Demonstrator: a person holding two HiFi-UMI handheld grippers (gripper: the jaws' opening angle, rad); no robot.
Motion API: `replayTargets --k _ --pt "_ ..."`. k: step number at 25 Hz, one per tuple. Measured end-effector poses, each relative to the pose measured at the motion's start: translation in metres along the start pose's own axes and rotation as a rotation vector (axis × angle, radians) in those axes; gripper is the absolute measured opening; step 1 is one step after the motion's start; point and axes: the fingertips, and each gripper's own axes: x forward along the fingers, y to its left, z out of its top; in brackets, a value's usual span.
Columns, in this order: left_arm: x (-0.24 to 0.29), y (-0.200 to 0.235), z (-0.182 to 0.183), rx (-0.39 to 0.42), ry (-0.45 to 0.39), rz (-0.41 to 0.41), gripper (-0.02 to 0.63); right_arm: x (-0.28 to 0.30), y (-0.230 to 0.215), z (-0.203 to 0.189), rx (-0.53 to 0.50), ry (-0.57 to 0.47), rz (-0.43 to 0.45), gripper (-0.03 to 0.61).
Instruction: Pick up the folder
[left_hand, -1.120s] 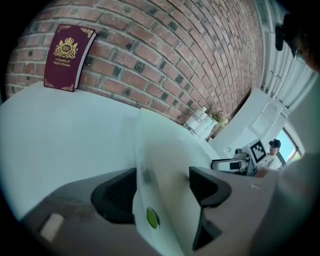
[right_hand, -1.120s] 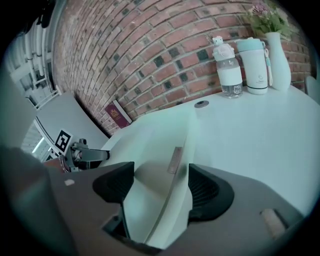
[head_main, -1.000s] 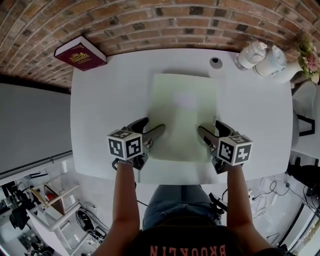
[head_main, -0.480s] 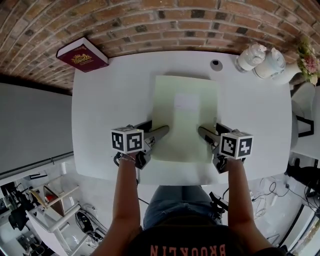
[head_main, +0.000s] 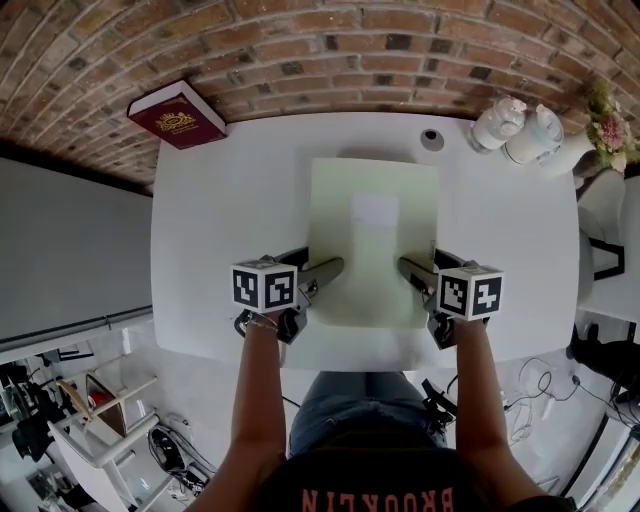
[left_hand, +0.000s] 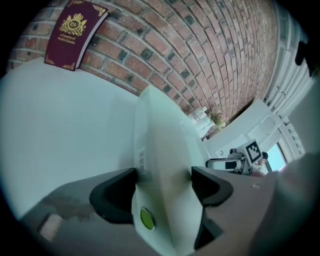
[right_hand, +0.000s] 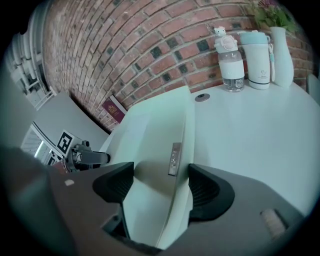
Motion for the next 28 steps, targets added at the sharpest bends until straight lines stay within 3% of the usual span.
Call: replayTargets --k 28 --pt "-0.056 -0.051 0.057 0.196 -0.162 0.040 0.364 -0.057 0.050 0.059 -0.179 -0.179 -0.006 0.344"
